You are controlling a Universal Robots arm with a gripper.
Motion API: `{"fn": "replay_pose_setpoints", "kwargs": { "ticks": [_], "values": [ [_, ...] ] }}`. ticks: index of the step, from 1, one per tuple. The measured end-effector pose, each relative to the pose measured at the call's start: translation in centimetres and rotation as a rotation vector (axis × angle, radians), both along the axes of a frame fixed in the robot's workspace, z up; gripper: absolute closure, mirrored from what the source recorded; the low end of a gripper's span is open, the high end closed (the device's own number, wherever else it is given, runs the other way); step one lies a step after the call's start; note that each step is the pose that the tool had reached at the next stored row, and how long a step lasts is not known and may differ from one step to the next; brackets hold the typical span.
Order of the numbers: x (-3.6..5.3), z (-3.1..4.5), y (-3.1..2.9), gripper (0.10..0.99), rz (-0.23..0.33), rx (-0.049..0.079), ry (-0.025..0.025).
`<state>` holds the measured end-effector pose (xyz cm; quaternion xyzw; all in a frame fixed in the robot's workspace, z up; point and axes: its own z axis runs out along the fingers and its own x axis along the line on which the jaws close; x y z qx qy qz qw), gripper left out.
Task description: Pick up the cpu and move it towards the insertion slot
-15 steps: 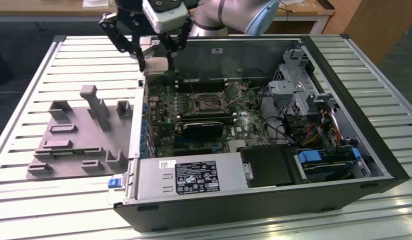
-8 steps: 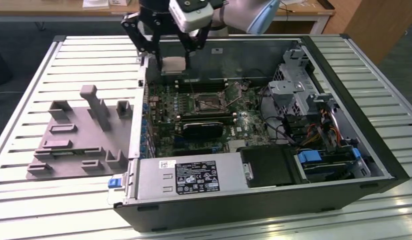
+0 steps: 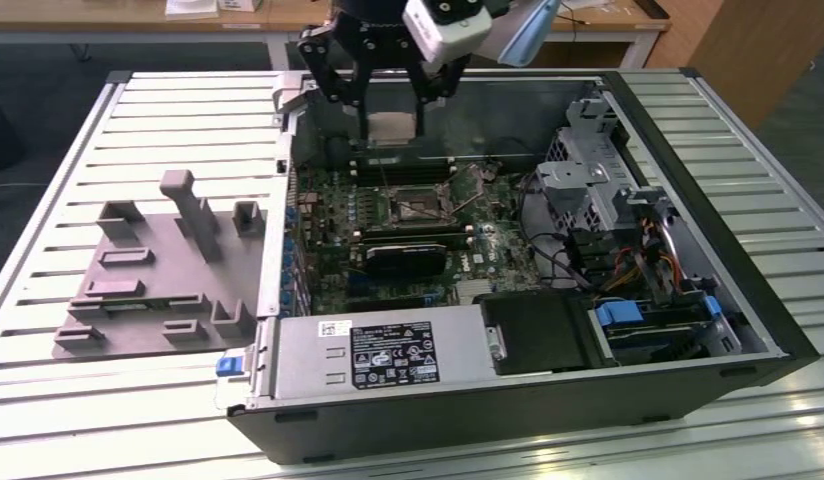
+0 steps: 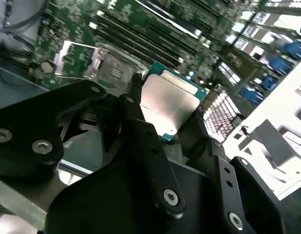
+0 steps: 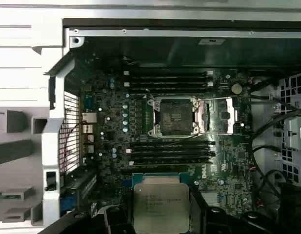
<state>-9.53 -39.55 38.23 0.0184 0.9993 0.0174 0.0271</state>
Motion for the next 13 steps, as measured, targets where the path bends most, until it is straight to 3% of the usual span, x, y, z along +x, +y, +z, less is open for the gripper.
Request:
{"fn": "replay_pose_setpoints", "kwargs": {
  "ticks": [10, 13],
  "values": [
    [4.53, -0.13, 0.14, 0.541, 0.0, 0.0, 0.003],
    [5.31, -0.29, 0.46, 0.541, 0.0, 0.0, 0.0056]
  ]
}}
